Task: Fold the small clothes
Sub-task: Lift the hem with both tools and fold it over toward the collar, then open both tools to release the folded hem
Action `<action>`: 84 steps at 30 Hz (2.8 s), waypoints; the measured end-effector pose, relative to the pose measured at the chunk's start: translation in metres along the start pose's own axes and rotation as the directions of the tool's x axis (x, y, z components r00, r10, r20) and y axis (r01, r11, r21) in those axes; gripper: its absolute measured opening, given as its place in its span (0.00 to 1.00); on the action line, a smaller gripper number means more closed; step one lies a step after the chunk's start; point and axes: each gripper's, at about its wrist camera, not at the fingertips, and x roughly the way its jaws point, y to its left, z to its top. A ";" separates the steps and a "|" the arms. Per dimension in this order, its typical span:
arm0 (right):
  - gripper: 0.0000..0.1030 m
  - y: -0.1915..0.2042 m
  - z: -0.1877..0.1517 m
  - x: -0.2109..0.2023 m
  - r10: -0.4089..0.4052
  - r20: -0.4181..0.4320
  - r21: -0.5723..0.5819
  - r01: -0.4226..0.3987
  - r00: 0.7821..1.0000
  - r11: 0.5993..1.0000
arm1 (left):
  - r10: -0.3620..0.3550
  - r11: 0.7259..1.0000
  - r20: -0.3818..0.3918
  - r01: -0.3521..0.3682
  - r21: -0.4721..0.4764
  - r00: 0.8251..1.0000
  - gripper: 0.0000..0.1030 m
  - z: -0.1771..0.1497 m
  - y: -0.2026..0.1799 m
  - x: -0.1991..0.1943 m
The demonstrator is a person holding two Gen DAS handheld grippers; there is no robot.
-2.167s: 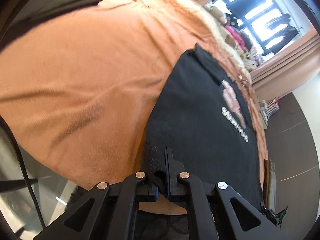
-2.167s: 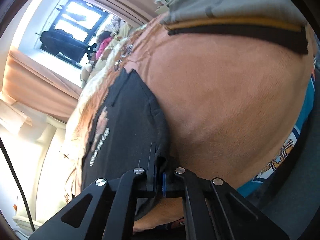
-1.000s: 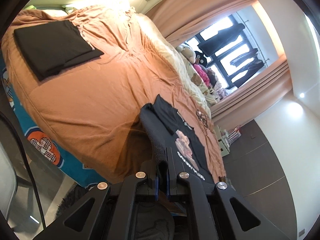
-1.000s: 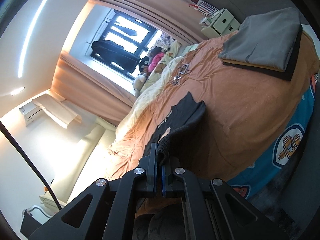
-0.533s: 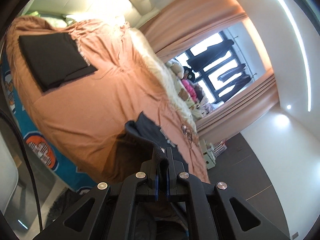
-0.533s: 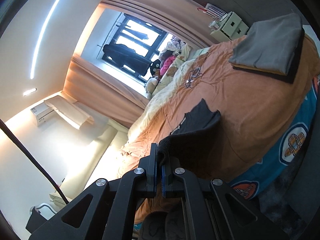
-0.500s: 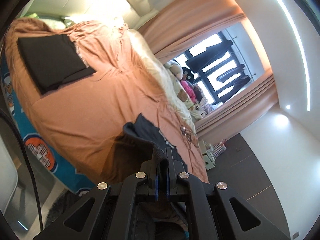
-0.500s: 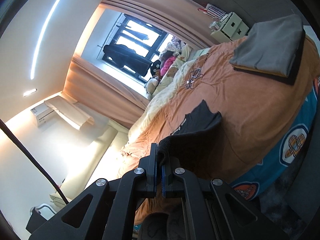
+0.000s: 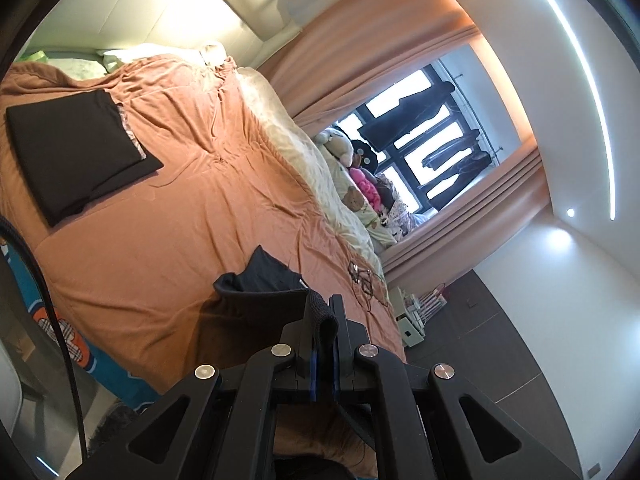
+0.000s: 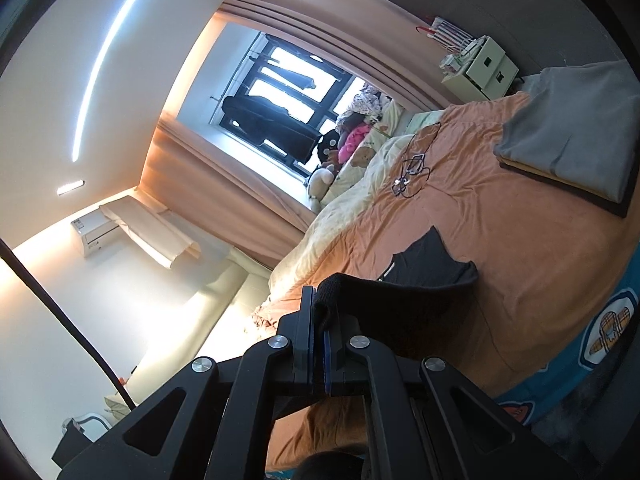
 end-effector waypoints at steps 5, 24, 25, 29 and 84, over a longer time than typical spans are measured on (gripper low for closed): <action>0.00 -0.008 0.014 0.026 -0.002 -0.006 0.004 0.002 1.000 1.000 | -0.002 1.000 0.000 0.002 0.014 1.000 0.04 0.009 -0.014 0.015; 0.00 -0.008 0.076 0.125 -0.045 -0.057 0.006 0.045 0.997 0.999 | 0.037 0.999 -0.027 -0.037 0.008 0.999 0.04 0.051 -0.030 0.110; 0.00 -0.009 0.078 0.130 -0.050 -0.060 0.006 0.051 0.997 0.999 | 0.043 0.999 -0.030 -0.042 0.009 0.999 0.04 0.054 -0.031 0.117; 0.00 -0.015 0.089 0.155 -0.076 -0.076 0.021 0.078 0.994 0.997 | 0.078 0.997 -0.052 -0.077 0.021 0.996 0.04 0.061 -0.029 0.149; 0.71 0.010 0.073 0.256 -0.567 -0.306 -0.289 0.494 0.765 0.820 | 0.557 0.803 -0.407 -0.344 0.487 0.724 0.54 0.015 0.066 0.421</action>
